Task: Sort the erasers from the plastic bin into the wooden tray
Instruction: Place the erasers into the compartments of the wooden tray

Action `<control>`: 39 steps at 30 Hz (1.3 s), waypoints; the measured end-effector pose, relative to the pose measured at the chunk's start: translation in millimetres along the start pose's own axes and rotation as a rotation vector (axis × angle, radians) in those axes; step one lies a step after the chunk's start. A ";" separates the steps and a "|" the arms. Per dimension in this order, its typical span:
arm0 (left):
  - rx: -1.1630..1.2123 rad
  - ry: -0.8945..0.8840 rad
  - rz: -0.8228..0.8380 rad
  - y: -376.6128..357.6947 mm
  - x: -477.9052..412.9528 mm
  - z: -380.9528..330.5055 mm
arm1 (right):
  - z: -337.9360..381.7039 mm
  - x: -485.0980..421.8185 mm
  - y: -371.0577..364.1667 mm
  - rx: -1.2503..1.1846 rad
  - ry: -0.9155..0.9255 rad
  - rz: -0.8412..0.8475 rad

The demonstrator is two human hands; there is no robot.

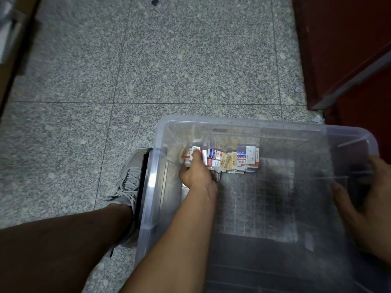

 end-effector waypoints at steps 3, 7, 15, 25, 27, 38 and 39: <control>-0.009 -0.014 0.019 4.9 6.6 -1.7 | 11.0 -2.2 1.6 0.069 0.019 0.029; -0.050 -0.032 0.038 12.5 17.6 -8.3 | 27.5 5.6 8.0 0.080 0.024 0.024; -0.238 -0.173 0.223 13.5 56.4 -31.7 | 55.7 21.4 20.4 0.193 0.014 -0.031; -0.673 -0.422 0.782 3.2 201.8 -96.8 | 138.7 88.1 98.0 -0.131 0.157 0.046; -0.752 -0.442 0.972 -1.5 248.9 -100.2 | 160.4 117.0 127.3 -0.367 0.152 -0.007; -1.044 -0.604 1.791 31.8 504.1 -68.5 | 117.7 304.3 262.7 -1.112 0.053 -0.360; -1.059 -0.608 1.824 38.0 520.7 -59.9 | 108.0 320.3 267.7 -1.135 0.035 -0.389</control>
Point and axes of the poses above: each hand's wrist, its own x-axis away from the middle knuckle, its own y-axis out of the back of the hand, z = x × y, the point moved 5 cm from there along -x, towards the middle knuckle, and after that the axes turned 3 degrees about z, right-handed, at the moved point
